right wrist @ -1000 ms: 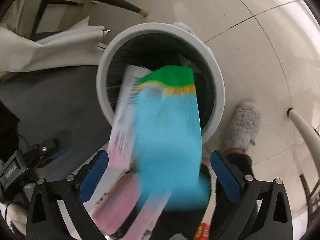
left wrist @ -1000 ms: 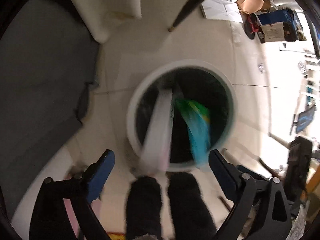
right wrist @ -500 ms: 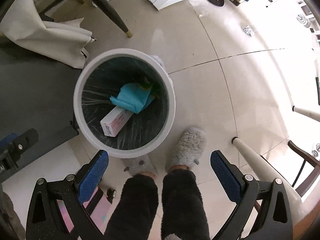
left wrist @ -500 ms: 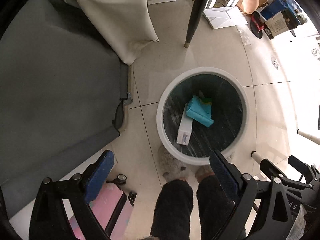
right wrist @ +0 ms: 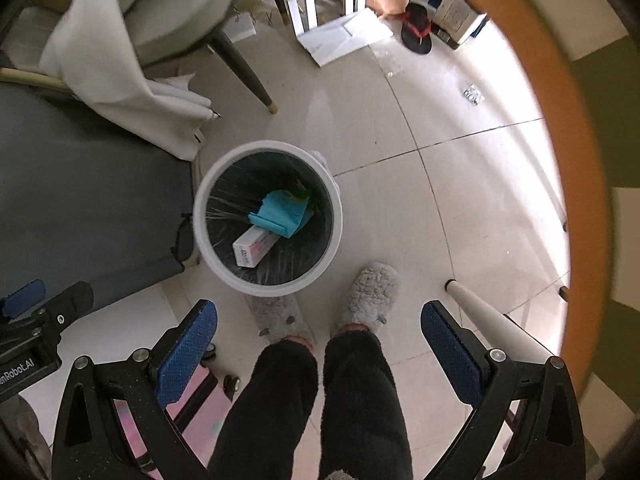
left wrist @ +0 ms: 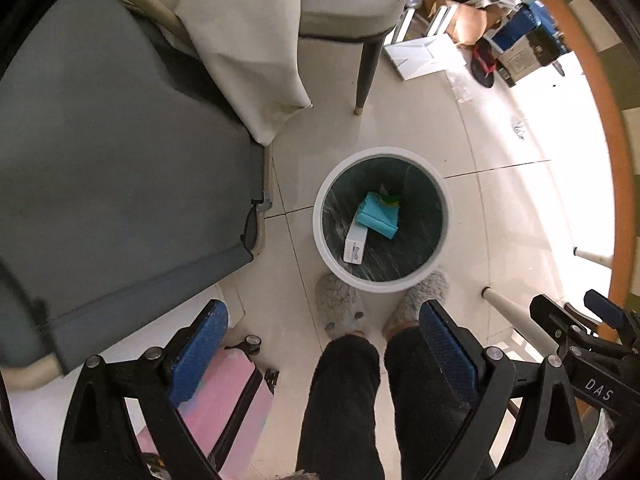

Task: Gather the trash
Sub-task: 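Carry both items to the white bin and open both tools to drop them, then grasp the black lid with the left tool while the right tool grasps the blue snack bag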

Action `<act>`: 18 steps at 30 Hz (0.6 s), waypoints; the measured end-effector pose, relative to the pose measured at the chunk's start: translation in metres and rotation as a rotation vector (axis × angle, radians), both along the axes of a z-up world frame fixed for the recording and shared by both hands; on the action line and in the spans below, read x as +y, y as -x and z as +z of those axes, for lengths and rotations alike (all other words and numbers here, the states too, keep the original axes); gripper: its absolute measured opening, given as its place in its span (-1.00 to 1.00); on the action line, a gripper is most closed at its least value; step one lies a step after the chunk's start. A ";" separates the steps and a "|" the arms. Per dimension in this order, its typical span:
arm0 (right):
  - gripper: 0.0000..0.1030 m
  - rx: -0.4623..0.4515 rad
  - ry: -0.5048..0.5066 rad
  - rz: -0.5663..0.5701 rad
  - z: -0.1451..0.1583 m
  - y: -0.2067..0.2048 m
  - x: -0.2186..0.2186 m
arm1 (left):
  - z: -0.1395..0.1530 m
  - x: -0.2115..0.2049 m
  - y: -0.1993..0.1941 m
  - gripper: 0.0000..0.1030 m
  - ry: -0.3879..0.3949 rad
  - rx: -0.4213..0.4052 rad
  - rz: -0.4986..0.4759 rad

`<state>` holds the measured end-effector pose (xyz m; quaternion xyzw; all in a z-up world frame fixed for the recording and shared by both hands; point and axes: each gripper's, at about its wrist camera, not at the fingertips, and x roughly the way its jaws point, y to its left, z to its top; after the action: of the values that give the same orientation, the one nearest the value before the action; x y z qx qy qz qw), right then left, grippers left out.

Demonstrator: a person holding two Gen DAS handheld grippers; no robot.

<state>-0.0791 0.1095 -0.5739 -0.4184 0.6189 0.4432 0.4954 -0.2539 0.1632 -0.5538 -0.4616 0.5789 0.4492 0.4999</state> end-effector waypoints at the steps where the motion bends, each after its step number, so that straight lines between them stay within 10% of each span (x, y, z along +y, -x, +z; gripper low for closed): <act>1: 0.99 0.001 -0.005 -0.001 0.013 -0.001 -0.001 | 0.012 -0.003 0.000 0.90 -0.001 -0.008 -0.001; 18: 0.99 0.125 -0.147 -0.070 0.235 -0.004 -0.043 | 0.208 -0.035 0.010 0.90 -0.148 -0.065 -0.034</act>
<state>-0.0756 0.0661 -0.3393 -0.3309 0.6286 0.4950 0.5003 -0.2641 0.1283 -0.3459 -0.4279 0.5351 0.4671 0.5589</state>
